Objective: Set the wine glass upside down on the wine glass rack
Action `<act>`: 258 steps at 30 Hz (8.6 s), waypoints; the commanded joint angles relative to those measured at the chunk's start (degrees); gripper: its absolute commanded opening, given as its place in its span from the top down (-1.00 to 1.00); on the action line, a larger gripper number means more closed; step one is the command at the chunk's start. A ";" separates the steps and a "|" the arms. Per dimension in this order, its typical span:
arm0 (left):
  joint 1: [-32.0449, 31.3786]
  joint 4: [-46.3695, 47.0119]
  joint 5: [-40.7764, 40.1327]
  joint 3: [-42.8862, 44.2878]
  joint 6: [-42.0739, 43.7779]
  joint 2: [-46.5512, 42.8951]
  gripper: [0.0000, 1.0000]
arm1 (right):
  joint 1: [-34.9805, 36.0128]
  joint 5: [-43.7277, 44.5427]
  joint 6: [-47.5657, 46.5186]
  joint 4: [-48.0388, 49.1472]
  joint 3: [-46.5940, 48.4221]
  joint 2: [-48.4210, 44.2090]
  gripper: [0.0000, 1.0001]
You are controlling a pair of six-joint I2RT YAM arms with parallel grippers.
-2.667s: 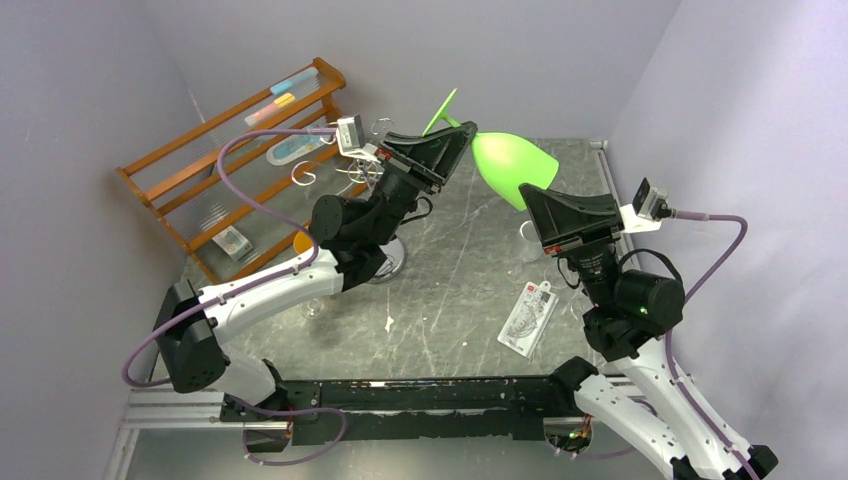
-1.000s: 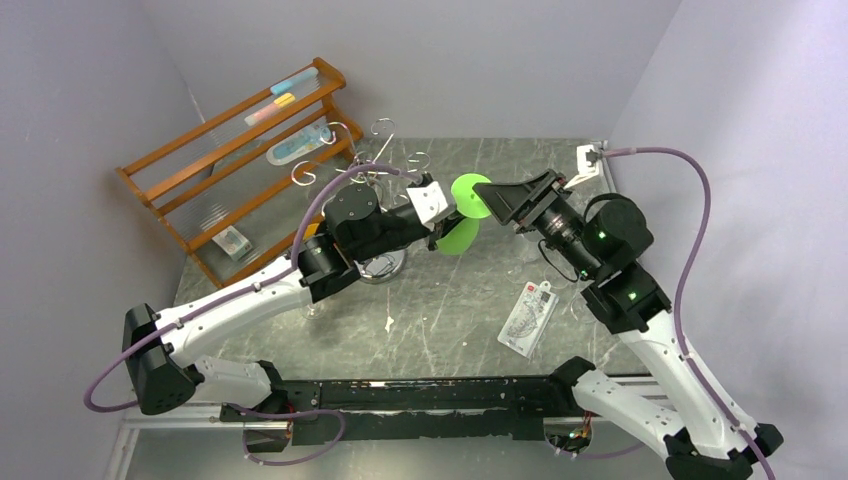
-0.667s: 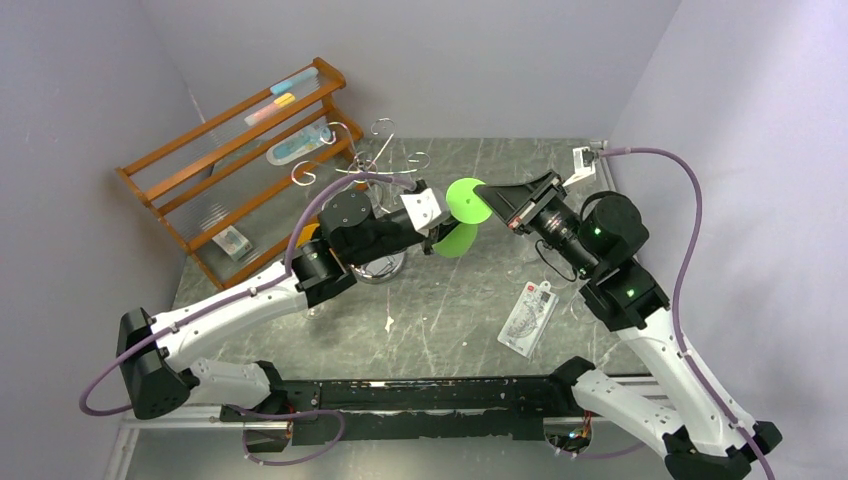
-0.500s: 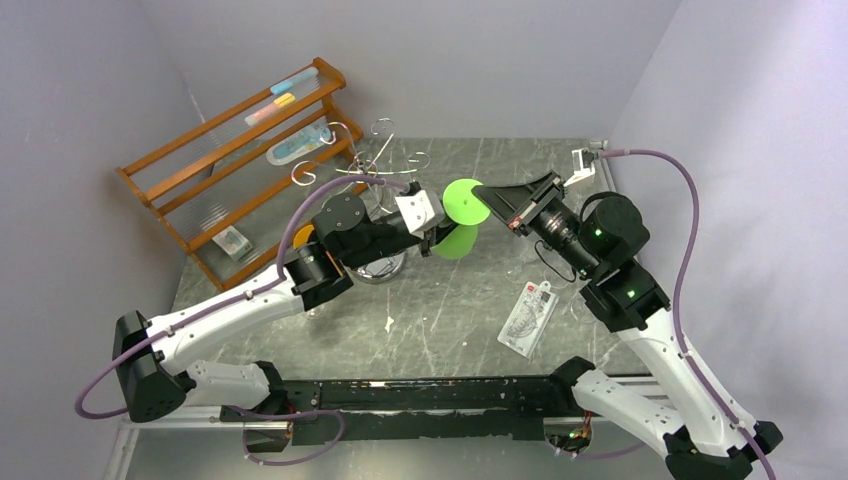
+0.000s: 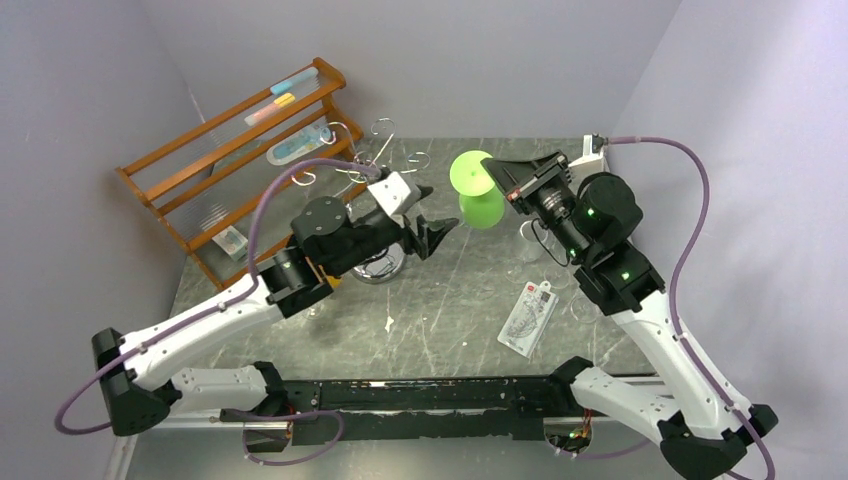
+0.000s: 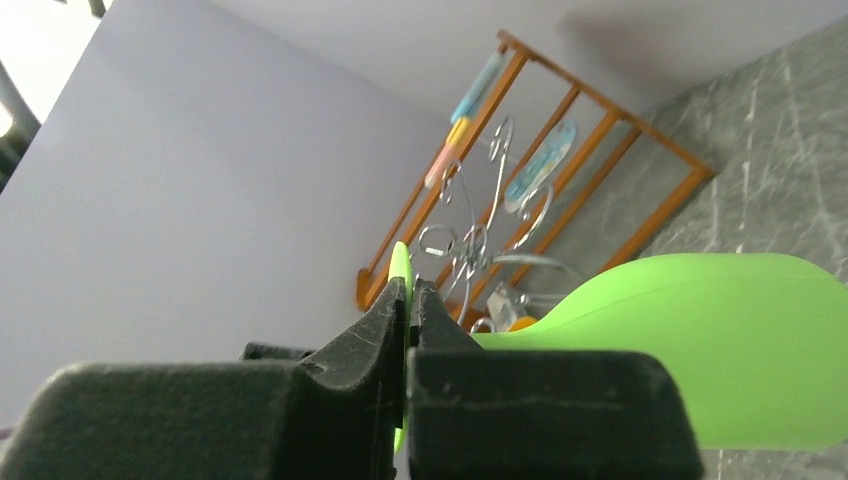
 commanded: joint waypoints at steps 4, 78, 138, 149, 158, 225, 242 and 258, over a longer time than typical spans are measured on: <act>-0.25 -8.20 -11.80 5.70 -7.15 -6.66 -0.54 | -0.06 10.38 -6.00 4.59 4.99 6.05 1.00; -0.26 -24.58 -45.11 1.33 -13.30 -21.79 -0.84 | 0.18 -19.37 -14.81 -1.58 49.42 56.41 1.00; -0.25 -34.69 -42.57 2.74 -18.57 -22.91 -0.89 | -1.58 -1.82 -26.09 -3.93 24.53 31.84 -0.38; -0.23 -43.11 -38.56 1.17 -27.13 -26.18 -0.91 | -1.57 19.84 -30.24 -27.10 11.32 16.12 -0.37; -0.20 -43.51 -33.68 -2.96 -31.44 -31.00 -0.86 | -1.57 24.20 -29.57 -34.12 3.35 14.85 -0.35; -0.24 -25.48 -11.03 9.85 -47.56 -17.46 -0.91 | -6.86 8.15 -29.65 -3.28 -6.31 -6.82 1.00; -0.23 4.07 -12.04 11.85 -69.83 1.63 -0.93 | -6.85 4.51 -21.40 23.79 -14.64 -25.31 1.00; -0.86 12.18 -7.57 25.36 -72.50 17.40 -0.83 | -6.85 -0.94 -18.58 30.69 -15.49 -26.65 1.00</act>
